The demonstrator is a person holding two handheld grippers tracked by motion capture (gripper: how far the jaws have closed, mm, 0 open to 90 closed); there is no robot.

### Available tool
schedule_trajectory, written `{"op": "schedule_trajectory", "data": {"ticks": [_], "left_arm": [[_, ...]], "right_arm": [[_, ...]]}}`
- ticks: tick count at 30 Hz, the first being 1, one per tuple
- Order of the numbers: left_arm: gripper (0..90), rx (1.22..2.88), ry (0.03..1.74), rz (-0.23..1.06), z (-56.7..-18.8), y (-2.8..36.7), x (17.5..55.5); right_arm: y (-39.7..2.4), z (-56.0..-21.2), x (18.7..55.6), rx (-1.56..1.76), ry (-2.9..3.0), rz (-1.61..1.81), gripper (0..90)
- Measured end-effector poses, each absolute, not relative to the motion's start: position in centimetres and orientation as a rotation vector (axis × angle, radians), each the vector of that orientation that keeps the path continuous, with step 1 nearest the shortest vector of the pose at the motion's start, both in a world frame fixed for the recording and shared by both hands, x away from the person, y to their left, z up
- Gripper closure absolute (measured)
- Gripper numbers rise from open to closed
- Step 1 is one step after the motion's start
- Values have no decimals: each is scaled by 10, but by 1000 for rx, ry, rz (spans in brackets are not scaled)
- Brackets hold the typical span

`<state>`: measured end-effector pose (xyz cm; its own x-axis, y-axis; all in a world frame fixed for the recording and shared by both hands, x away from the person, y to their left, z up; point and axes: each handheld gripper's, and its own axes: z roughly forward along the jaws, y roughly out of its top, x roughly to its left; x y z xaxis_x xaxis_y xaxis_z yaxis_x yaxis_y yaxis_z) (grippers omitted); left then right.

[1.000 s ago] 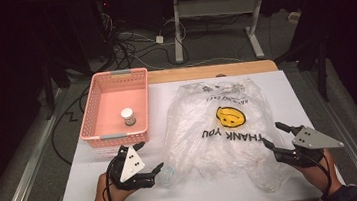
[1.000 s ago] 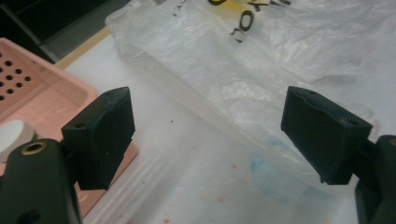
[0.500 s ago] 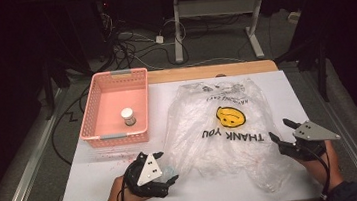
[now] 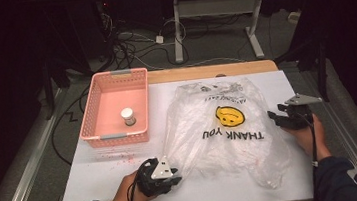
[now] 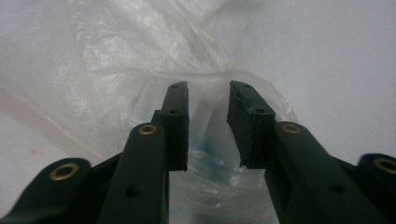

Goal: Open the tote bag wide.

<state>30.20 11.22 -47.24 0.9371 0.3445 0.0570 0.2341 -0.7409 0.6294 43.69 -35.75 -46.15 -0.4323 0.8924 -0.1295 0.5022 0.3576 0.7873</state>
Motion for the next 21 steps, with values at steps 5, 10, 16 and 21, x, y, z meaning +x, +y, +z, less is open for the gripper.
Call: {"op": "schedule_trajectory", "data": {"ticks": [5,10,16,21], "left_arm": [[777,2443,405,190,-472,112,304],[862,2446,417,200,-472,114,307],[871,2458,420,212,-471,114,308],[871,2459,424,228,-471,115,311]], "right_arm": [[-350,-461,455,1220,2052,919,554],[-351,-447,452,1211,1965,1014,472],[-342,-461,463,1229,2063,972,502],[-331,-467,471,1199,2200,841,757]]}}
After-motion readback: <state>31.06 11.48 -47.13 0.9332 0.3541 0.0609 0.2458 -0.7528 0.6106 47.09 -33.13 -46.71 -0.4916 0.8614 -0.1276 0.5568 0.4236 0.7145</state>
